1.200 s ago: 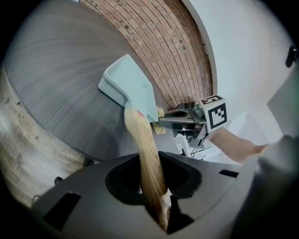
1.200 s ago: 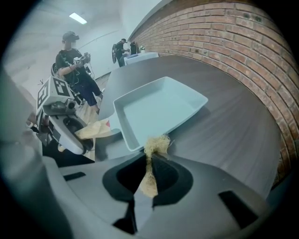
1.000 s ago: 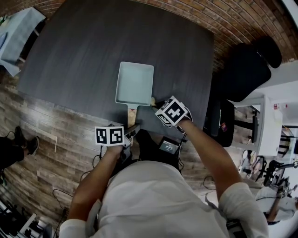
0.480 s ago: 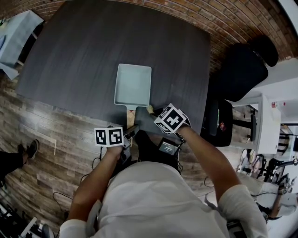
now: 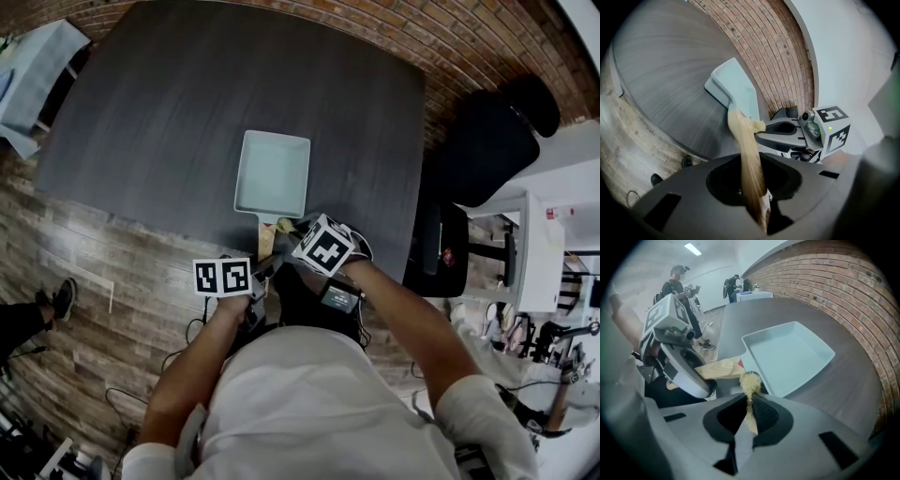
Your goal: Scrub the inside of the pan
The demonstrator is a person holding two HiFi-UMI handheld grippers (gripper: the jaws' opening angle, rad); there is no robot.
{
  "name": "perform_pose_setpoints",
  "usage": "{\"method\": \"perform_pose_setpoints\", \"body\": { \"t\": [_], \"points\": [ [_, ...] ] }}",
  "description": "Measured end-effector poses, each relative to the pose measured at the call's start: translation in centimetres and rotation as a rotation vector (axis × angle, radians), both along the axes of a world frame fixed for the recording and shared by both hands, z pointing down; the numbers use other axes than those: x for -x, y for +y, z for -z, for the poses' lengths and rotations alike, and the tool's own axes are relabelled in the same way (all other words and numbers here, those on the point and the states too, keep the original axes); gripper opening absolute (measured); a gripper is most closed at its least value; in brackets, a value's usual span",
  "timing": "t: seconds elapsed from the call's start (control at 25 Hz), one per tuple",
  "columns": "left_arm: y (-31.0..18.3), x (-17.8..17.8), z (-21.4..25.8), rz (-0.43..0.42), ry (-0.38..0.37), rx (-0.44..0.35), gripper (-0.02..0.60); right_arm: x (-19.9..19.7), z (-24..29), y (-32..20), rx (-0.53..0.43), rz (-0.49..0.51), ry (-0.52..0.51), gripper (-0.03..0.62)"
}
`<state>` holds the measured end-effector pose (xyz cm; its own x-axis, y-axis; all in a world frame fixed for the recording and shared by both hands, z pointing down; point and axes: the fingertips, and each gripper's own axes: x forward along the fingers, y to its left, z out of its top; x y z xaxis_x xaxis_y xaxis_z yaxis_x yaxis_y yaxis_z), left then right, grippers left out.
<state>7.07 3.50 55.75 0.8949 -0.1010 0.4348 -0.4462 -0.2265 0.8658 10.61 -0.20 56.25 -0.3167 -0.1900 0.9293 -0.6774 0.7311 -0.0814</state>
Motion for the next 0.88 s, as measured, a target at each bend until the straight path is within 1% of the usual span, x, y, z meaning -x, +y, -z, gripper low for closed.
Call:
{"method": "perform_pose_setpoints", "body": {
  "t": [0.16,0.4,0.52,0.6,0.68,0.88],
  "points": [
    [0.5,0.2,0.0,-0.015,0.008,0.005,0.077,-1.4,-0.1,-0.5,0.001,-0.071,-0.003,0.041],
    [0.7,1.0,0.0,-0.035,0.022,0.001,0.077,-3.2,-0.2,0.3,0.012,-0.069,0.043,0.040],
    [0.8,1.8,0.1,-0.055,0.030,0.000,0.077,-5.1,-0.2,0.6,0.009,-0.082,0.078,0.040],
    [1.2,2.4,0.2,-0.084,0.042,0.002,0.077,-6.8,0.0,0.3,0.004,-0.126,0.085,0.038],
    [1.6,3.3,0.3,-0.131,0.056,0.000,0.077,-8.4,0.5,-0.2,0.008,-0.171,0.079,0.038],
    [2.6,5.3,0.3,-0.263,0.060,-0.008,0.077,-11.1,1.6,-1.8,0.011,-0.204,0.081,0.038]
  ]
}}
